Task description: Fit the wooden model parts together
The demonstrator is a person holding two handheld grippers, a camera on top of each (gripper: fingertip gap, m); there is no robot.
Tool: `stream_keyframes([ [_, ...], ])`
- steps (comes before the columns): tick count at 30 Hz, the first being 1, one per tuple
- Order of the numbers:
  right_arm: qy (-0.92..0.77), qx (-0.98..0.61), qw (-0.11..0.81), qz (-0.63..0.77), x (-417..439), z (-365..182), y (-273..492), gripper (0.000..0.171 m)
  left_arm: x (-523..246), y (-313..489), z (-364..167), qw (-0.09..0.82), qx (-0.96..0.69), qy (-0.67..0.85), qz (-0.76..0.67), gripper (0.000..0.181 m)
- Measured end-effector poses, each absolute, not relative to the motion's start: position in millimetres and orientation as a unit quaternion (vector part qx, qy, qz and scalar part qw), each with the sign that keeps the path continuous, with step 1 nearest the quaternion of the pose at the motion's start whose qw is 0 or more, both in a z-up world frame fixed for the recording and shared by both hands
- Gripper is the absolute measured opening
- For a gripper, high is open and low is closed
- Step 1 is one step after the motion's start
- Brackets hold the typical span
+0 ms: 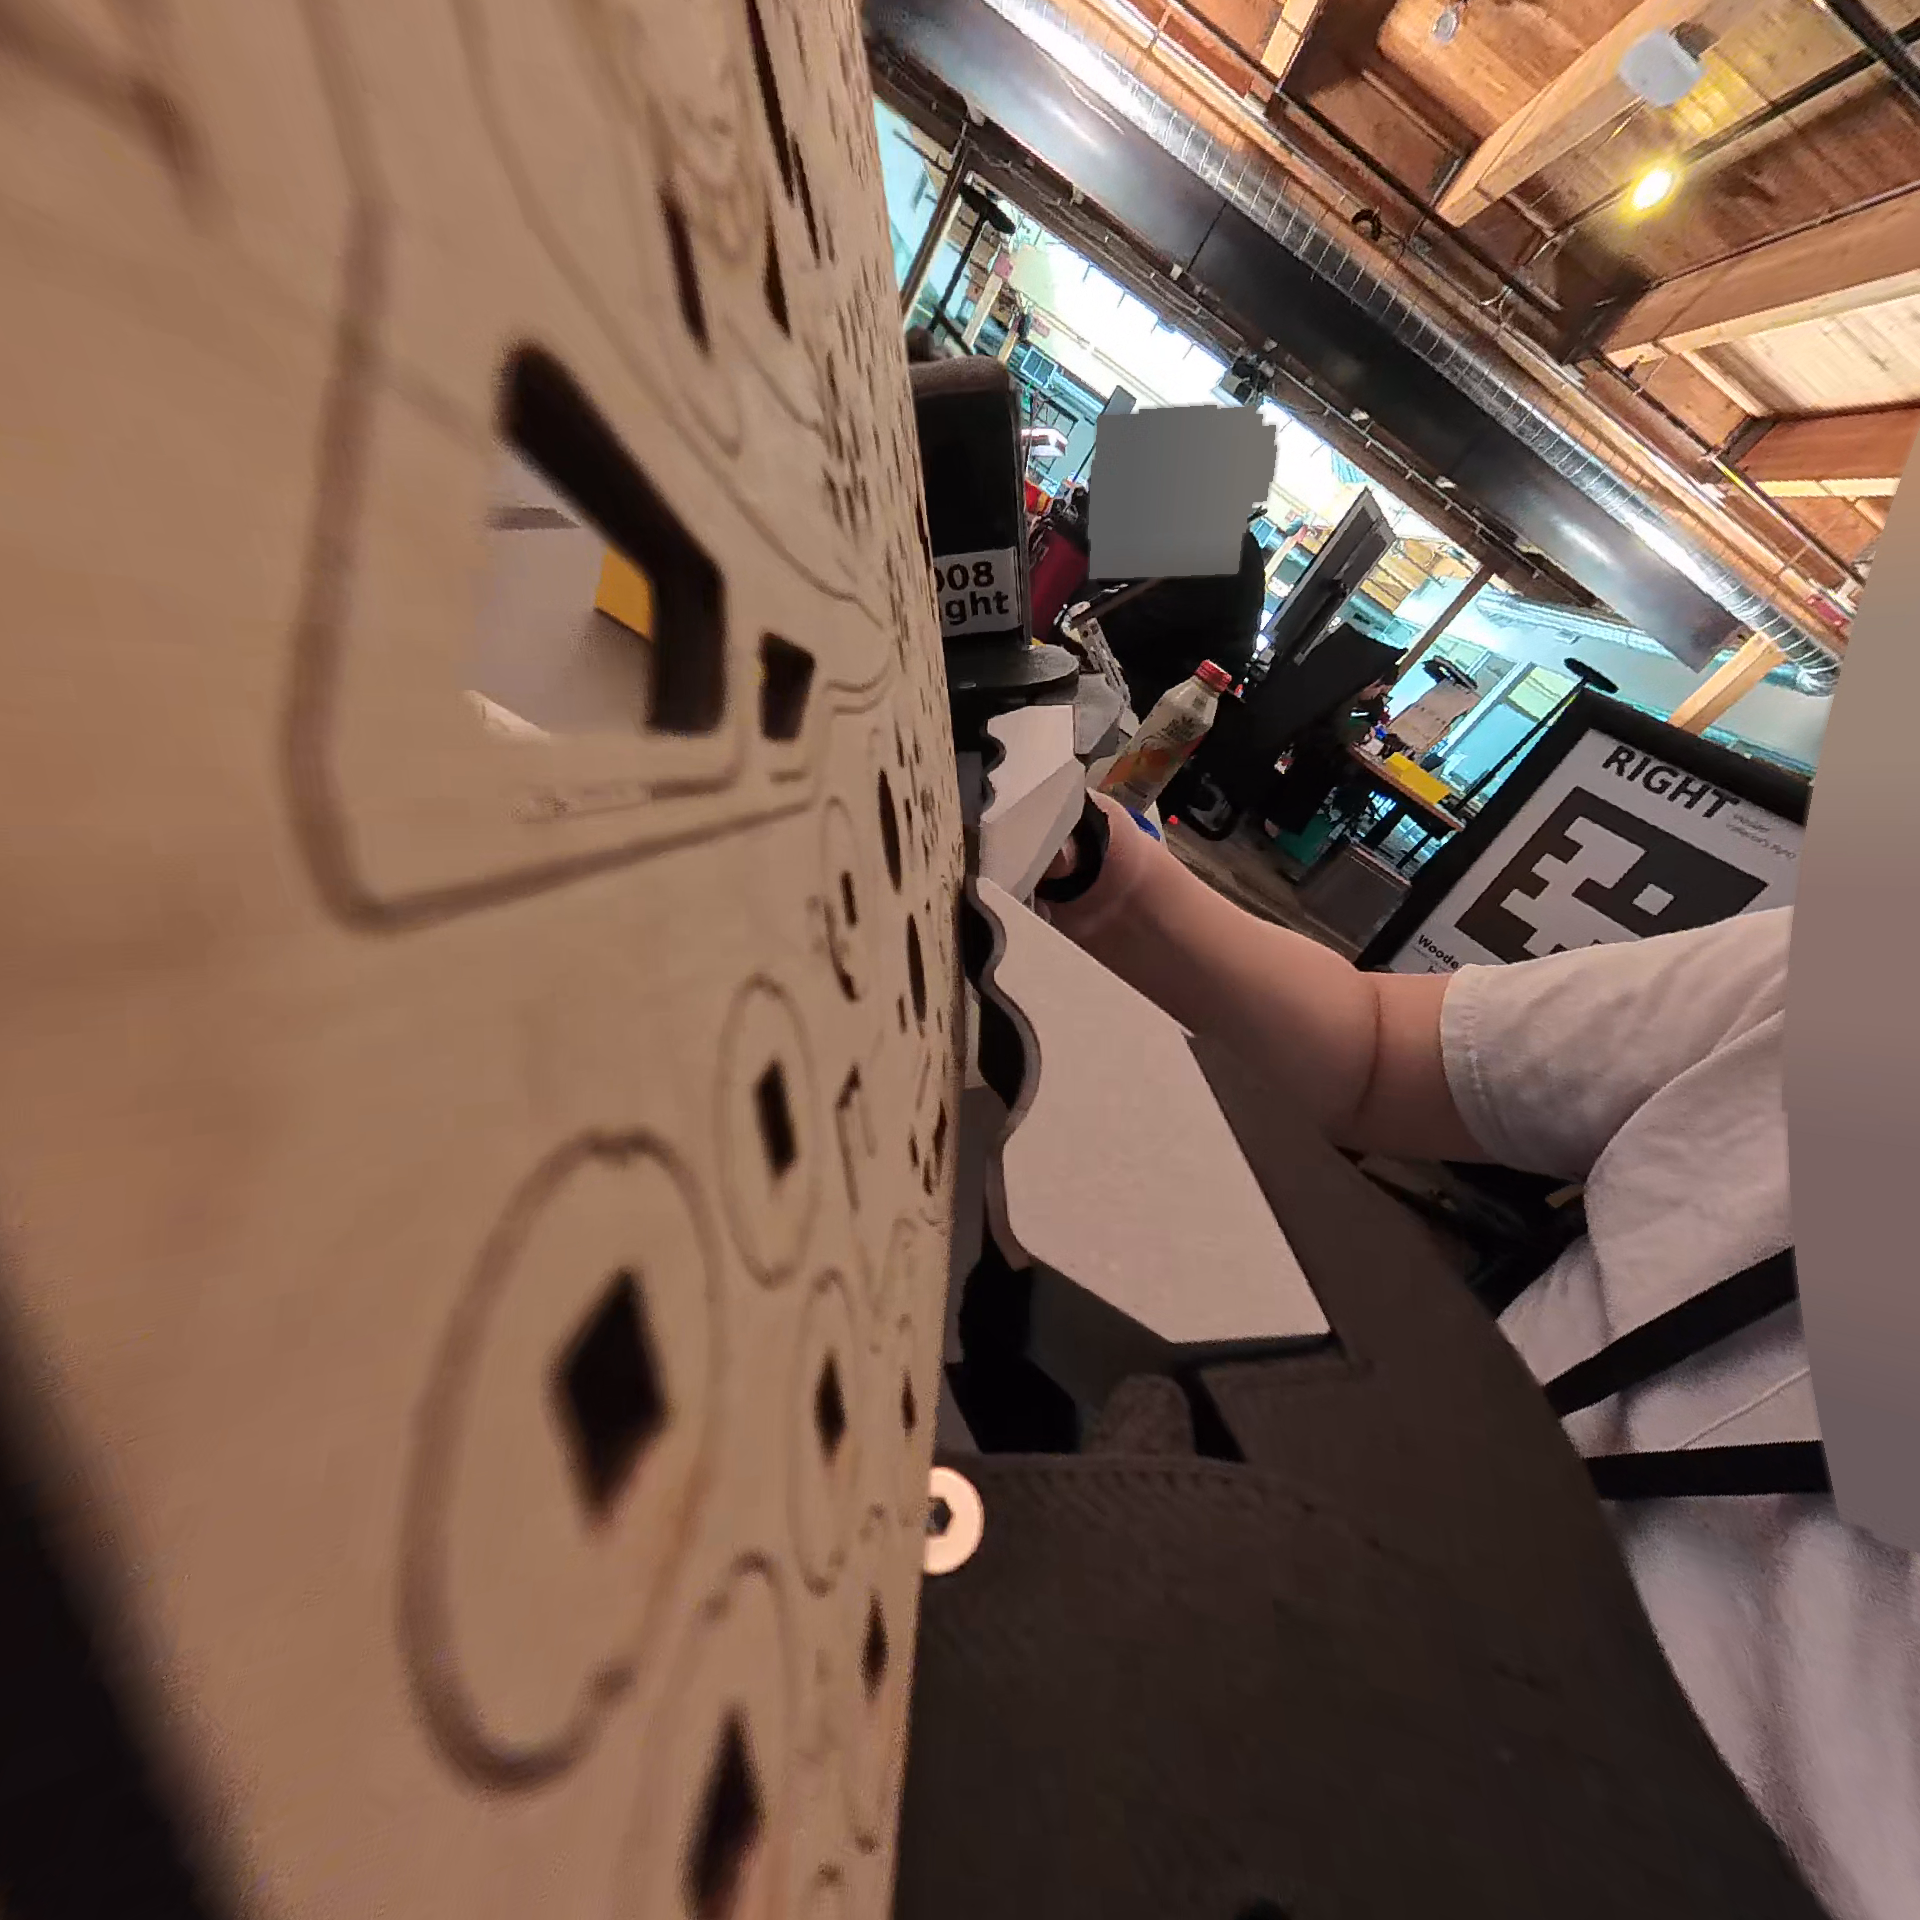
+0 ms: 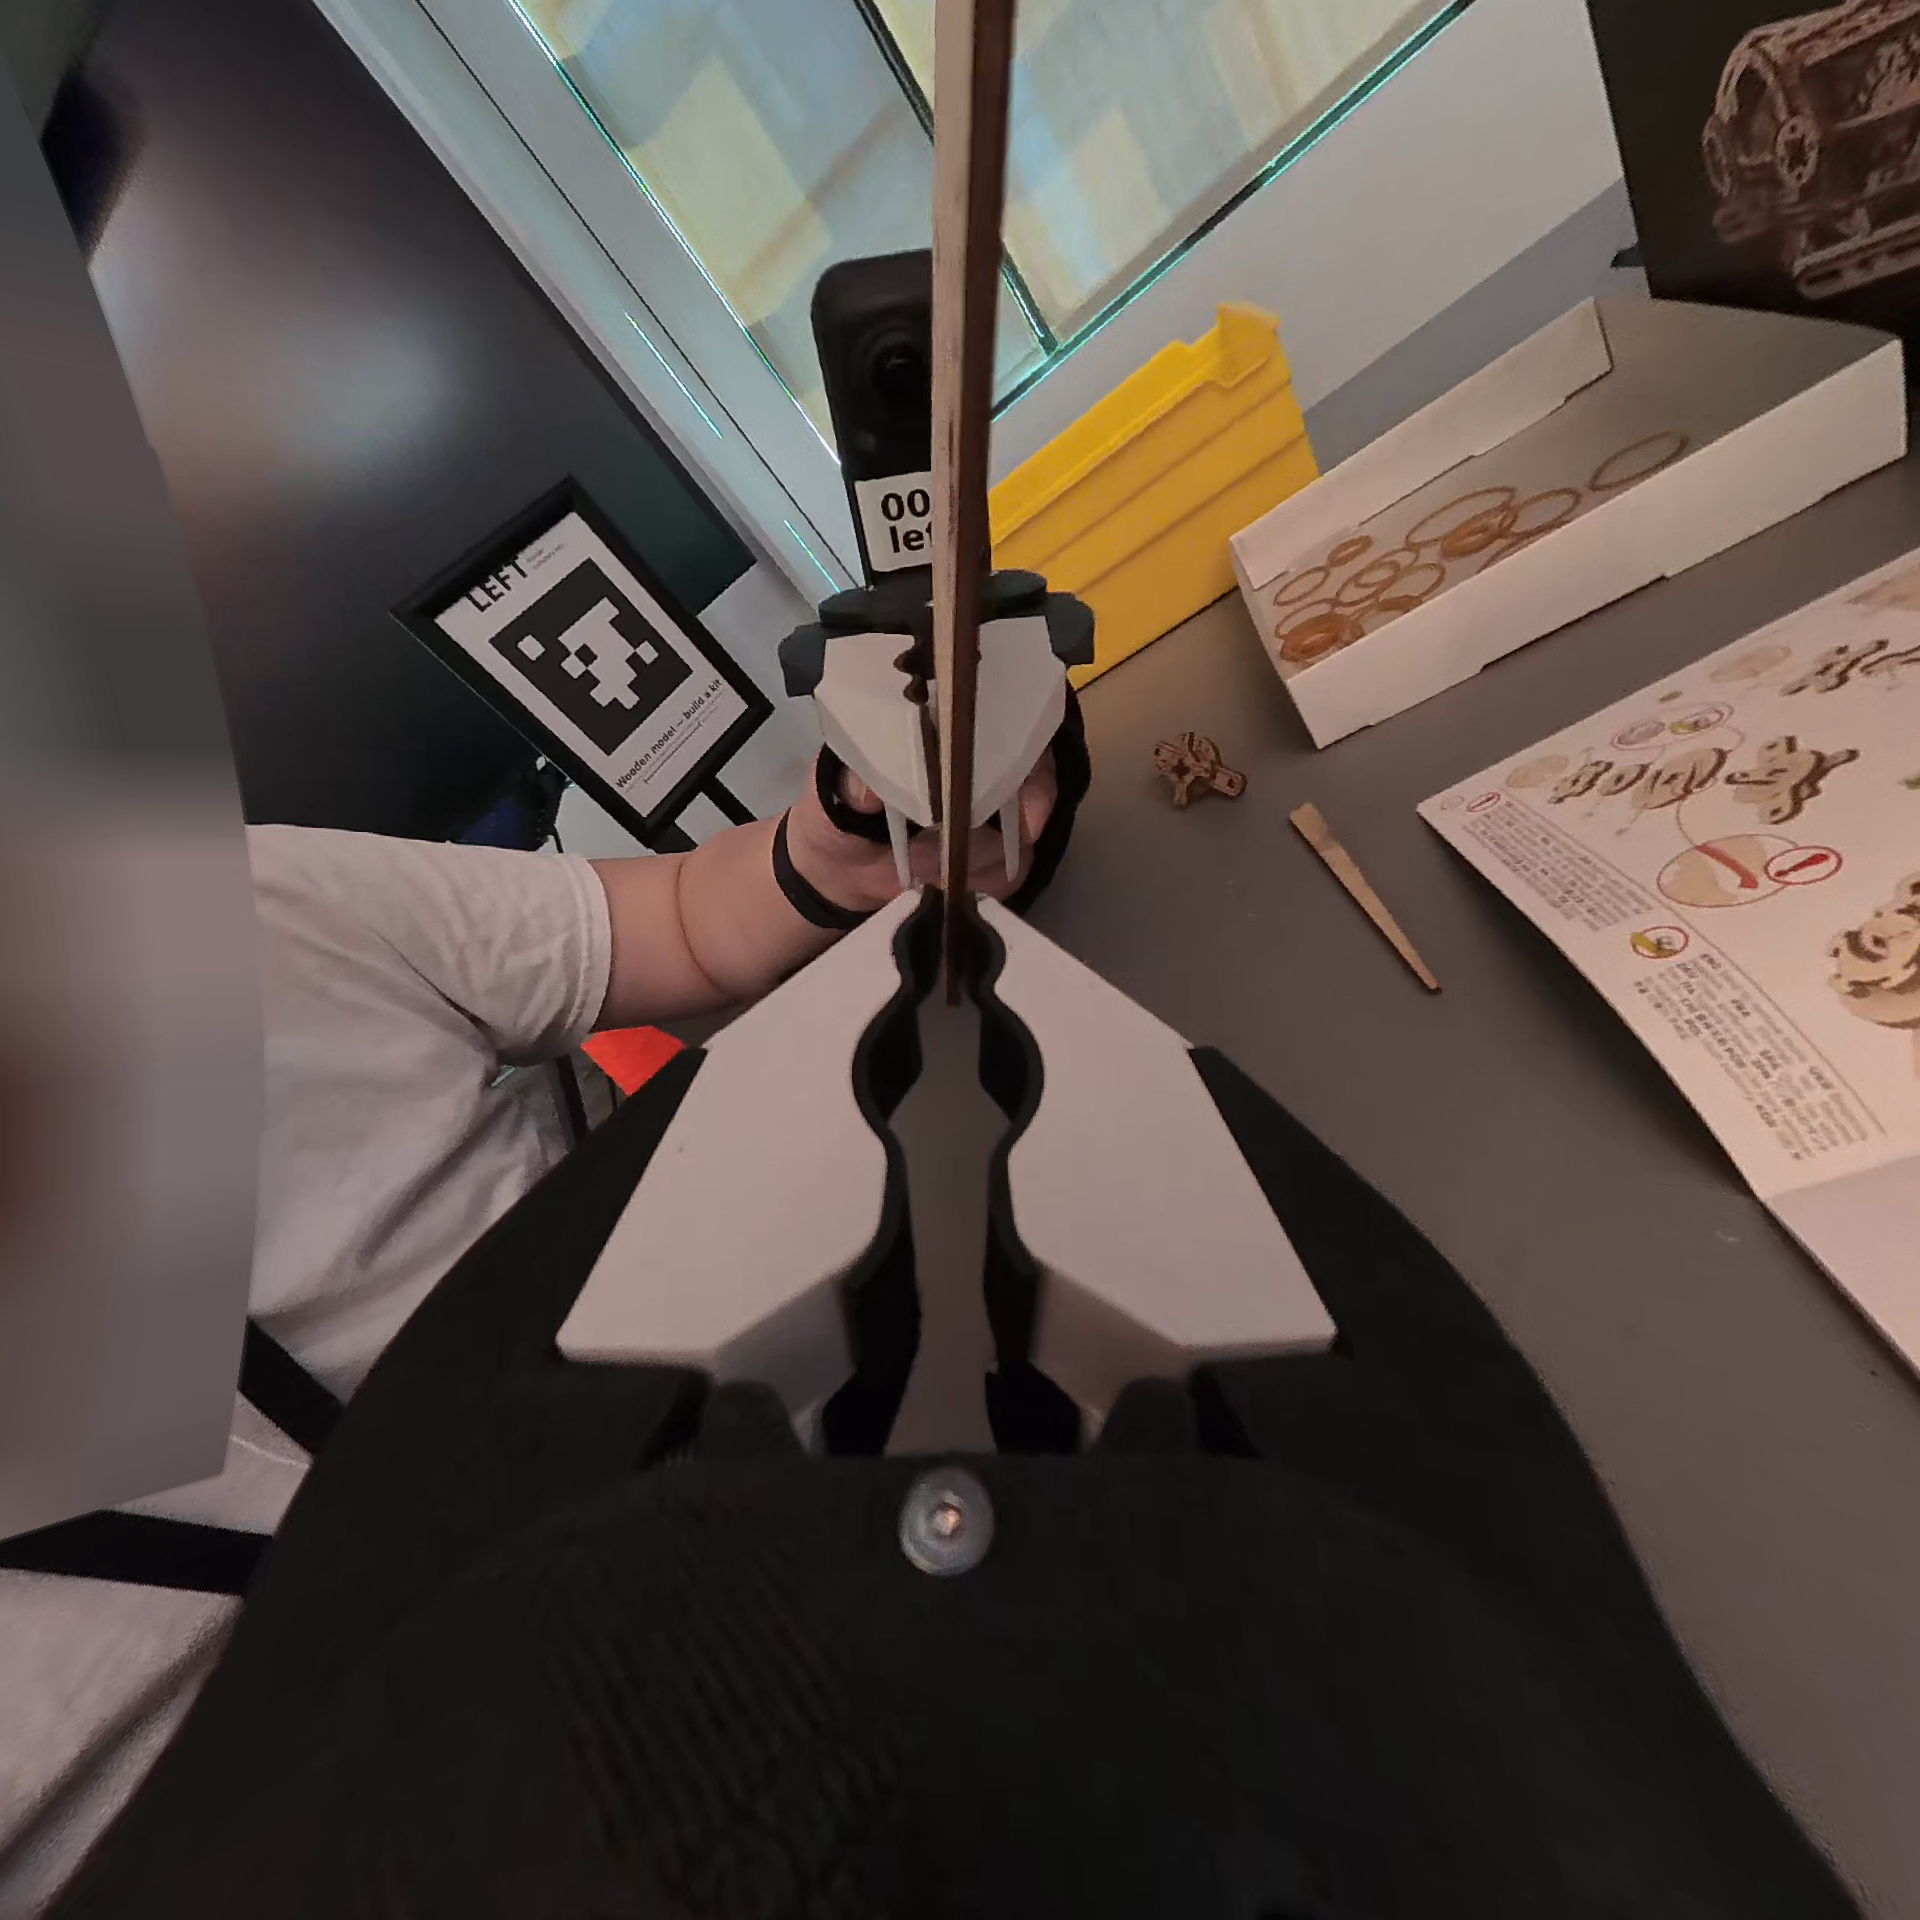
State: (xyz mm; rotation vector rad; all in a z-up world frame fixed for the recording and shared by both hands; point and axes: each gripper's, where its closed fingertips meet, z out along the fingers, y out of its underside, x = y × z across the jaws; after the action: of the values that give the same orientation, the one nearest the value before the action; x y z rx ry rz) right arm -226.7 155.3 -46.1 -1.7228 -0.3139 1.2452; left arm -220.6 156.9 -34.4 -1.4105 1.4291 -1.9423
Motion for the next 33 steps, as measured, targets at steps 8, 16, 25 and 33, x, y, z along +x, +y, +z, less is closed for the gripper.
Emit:
stream_keyframes([
  [8, -0.126, -0.71, 0.47, 0.509, -229, -49, 156, 0.0, -220, 158, -37, 0.167, -0.504, 0.5, -0.685, 0.002],
  [16, -0.058, -0.657, 0.507, 0.555, -221, -29, 162, 0.0, -219, 159, -23, 0.196, -0.486, 0.477, -0.706, 0.008],
  [25, -0.04, -0.652, 0.525, 0.545, -219, -30, 168, 0.0, -214, 162, -29, 0.192, -0.508, 0.453, -0.707, 0.002],
  [33, -0.066, -0.667, 0.547, 0.502, -218, -36, 170, 0.001, -213, 164, -35, 0.184, -0.534, 0.447, -0.694, 0.001],
])
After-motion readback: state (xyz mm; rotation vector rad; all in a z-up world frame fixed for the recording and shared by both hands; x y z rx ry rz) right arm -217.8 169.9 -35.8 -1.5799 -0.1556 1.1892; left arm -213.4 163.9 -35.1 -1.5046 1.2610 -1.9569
